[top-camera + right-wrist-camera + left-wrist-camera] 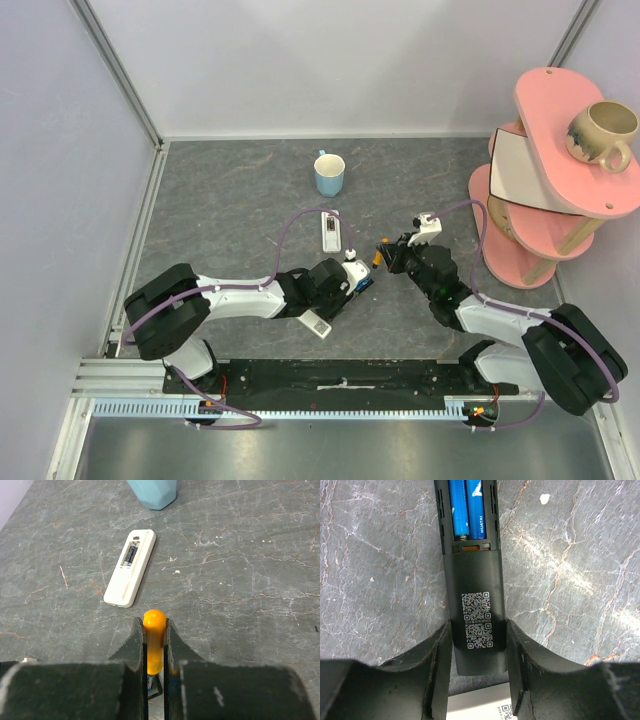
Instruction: Unload the batteries from the remote control
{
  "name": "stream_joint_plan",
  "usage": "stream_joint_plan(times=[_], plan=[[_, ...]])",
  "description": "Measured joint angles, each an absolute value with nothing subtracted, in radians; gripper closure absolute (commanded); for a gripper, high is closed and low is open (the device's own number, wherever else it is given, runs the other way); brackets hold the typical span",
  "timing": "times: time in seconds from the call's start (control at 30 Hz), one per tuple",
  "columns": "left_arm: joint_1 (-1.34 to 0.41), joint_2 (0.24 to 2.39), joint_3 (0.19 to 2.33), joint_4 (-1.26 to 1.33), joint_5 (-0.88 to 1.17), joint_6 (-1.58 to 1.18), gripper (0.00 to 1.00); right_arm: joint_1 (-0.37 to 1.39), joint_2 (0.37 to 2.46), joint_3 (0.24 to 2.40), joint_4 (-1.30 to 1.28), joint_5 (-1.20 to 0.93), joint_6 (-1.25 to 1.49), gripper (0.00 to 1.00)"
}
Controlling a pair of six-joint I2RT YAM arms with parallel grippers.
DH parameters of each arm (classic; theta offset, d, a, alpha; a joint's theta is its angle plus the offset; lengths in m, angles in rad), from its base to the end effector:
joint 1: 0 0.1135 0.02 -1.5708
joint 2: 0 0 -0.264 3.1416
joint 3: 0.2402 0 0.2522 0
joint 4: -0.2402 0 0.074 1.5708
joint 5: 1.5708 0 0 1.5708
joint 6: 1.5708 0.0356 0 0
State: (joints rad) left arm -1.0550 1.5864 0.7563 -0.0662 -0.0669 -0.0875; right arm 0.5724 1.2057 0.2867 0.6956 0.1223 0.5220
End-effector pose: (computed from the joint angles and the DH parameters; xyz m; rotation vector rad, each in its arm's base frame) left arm 0.1511 -0.2616 0.1516 1.1411 2.2352 -0.4051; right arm 0.1946 0.1202 0.1775 0.0436 1.8429 0.6685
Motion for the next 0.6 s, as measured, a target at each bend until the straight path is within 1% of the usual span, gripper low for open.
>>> stream_joint_plan(times=[0.1, 0.2, 0.23, 0.33, 0.6], plan=[[-1.055, 1.587, 0.756, -0.065, -0.067, -0.088, 0.78, 0.572, 1.221, 0.29, 0.708, 0.121, 0.523, 1.0], [-1.055, 1.587, 0.756, -0.065, -0.067, -0.088, 0.84, 0.572, 1.238, 0.29, 0.731, 0.111, 0.525, 1.0], [-1.055, 1.587, 0.756, -0.065, -0.067, -0.088, 0.9, 0.572, 1.244, 0.289, 0.739, 0.108, 0.528, 1.0], [-1.055, 1.588, 0.756, -0.065, -0.067, -0.088, 0.98, 0.569, 1.259, 0.285, 0.768, 0.089, 0.533, 1.0], [-1.055, 1.589, 0.757, -0.066, -0.067, -0.088, 0.98, 0.553, 1.3, 0.251, 0.886, 0.043, 0.557, 1.0]])
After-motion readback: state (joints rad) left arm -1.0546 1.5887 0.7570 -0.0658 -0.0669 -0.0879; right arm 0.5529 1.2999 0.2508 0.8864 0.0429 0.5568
